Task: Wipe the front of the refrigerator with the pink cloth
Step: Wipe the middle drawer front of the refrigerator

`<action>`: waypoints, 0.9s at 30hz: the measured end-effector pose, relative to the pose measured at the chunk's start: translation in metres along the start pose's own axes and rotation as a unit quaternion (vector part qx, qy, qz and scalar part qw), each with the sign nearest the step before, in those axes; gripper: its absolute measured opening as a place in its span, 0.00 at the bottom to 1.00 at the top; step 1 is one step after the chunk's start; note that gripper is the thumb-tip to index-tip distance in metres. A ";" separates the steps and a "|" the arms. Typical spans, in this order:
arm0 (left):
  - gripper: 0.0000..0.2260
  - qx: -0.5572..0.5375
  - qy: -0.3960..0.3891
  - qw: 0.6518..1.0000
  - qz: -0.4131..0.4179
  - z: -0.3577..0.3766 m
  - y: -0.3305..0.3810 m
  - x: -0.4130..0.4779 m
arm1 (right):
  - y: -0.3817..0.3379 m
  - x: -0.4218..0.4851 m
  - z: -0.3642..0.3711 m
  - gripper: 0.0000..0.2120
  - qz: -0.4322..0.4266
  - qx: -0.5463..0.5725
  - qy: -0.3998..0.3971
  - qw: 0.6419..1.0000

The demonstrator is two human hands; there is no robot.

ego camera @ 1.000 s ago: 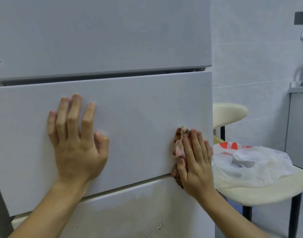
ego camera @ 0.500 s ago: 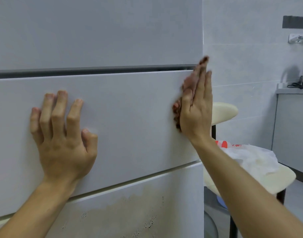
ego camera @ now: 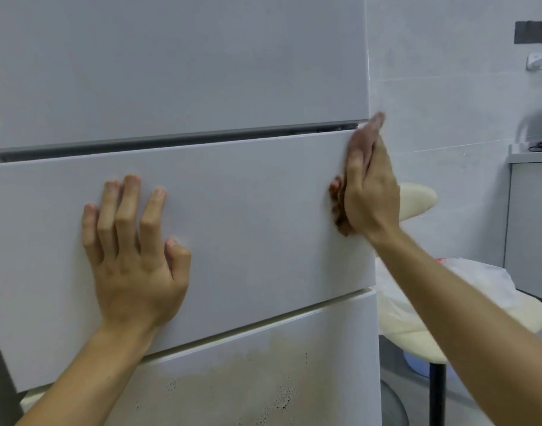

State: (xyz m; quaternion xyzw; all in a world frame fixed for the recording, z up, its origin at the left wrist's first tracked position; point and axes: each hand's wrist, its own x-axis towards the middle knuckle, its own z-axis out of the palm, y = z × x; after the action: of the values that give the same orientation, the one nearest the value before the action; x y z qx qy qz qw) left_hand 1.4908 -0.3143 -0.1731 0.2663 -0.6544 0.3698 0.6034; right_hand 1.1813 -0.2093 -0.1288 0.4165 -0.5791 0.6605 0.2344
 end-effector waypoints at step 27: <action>0.26 0.000 0.010 1.000 0.003 0.004 -0.001 -0.001 | 0.018 -0.120 0.037 0.29 -0.149 -0.047 0.007 0.988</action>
State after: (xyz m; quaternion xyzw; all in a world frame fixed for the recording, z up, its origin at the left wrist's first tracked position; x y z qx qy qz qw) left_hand 1.4890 -0.3184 -0.1739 0.2612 -0.6490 0.3742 0.6087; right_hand 1.2429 -0.2283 -0.2387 0.4821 -0.5393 0.5932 0.3534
